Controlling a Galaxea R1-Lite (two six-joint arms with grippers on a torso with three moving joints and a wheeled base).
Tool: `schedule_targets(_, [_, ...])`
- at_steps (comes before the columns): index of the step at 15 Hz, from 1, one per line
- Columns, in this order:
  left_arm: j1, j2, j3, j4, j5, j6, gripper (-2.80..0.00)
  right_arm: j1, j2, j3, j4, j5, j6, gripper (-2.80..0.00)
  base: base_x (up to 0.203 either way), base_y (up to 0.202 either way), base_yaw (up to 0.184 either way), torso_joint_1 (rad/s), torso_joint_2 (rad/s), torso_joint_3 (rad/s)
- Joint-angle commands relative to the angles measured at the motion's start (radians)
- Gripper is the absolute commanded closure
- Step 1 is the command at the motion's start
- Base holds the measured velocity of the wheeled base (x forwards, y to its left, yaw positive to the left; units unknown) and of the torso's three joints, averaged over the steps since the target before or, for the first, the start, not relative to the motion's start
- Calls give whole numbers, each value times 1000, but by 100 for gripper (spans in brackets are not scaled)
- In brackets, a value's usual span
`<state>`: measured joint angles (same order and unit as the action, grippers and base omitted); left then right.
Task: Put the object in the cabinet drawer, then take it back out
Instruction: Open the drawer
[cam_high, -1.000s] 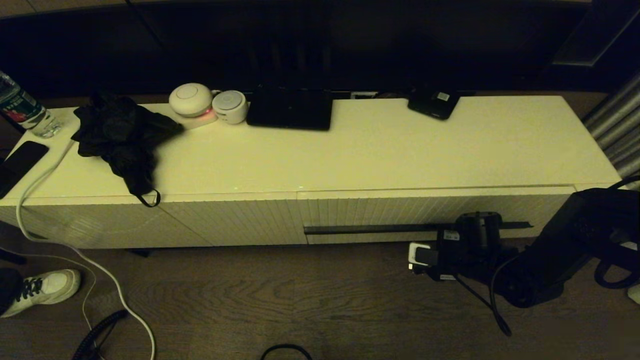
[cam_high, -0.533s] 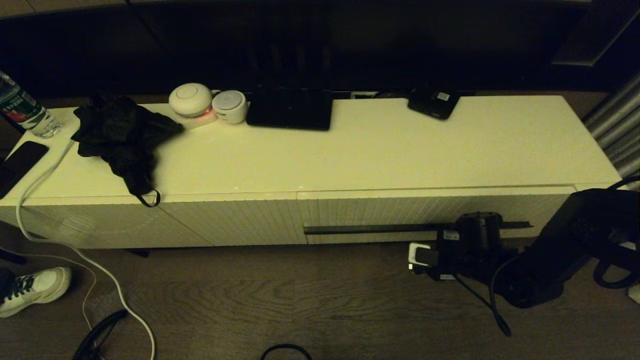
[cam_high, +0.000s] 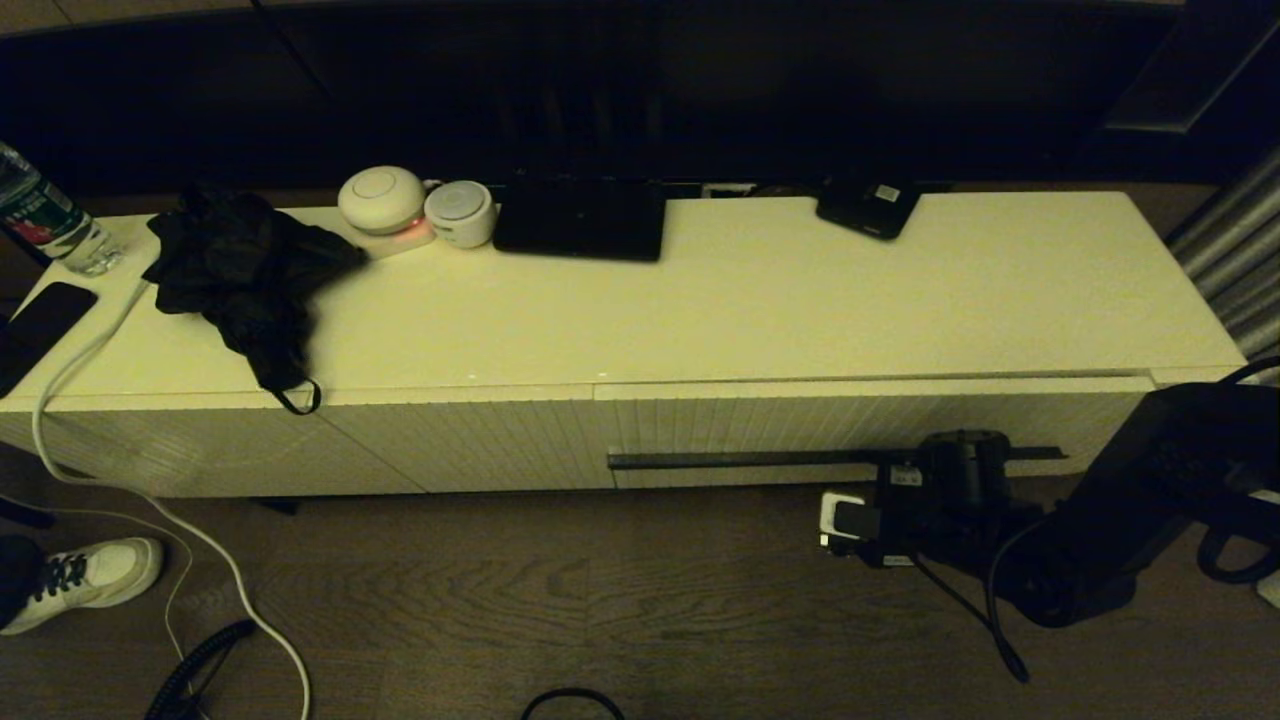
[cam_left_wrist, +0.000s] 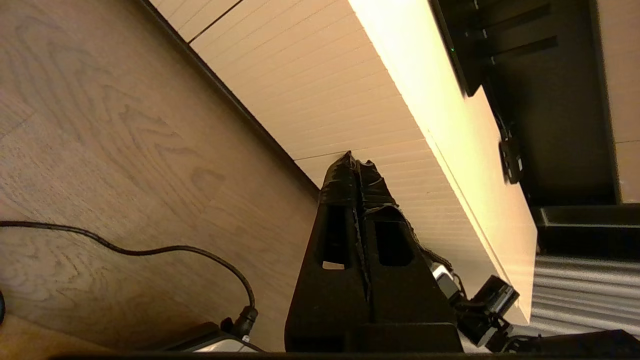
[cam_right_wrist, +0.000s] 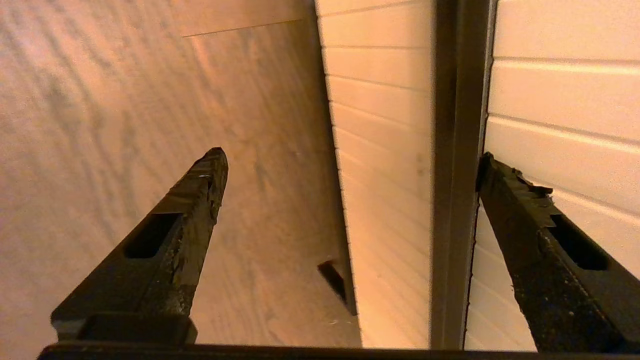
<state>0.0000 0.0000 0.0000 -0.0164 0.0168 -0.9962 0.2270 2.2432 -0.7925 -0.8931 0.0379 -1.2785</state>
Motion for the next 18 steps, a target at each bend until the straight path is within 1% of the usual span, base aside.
schedule_targets(1, [0,-2,0,0,0,-6,0,2,-11,35,2,0,-6,-280,0,0,0,0,0,0])
schedule_targets(5, [0,-2,0,0,0,-6,0,12,-41,107,6,1,-6,-280,0,0,0,0,0,0])
schedule_targets(10, [0,-2,0,0,0,-6,0,50,-134,209,15,1,-3,-280,0,0,0,0,0,0])
schedule_targets(13, [0,-2,0,0,0,-6,0,80,-245,256,34,-1,8,-280,0,0,0,0,0,0])
schedule_targets(16, [0,-2,0,0,0,-6,0,105,-424,318,80,-9,24,-280,0,0,0,0,0,0])
schedule_targets(17, [0,-2,0,0,0,-6,0,108,-505,334,119,-15,31,0,0,0,0,0,0,0])
schedule_targets(18, [0,-2,0,0,0,-6,0,109,-593,340,186,-25,35,0,0,0,0,0,0,0])
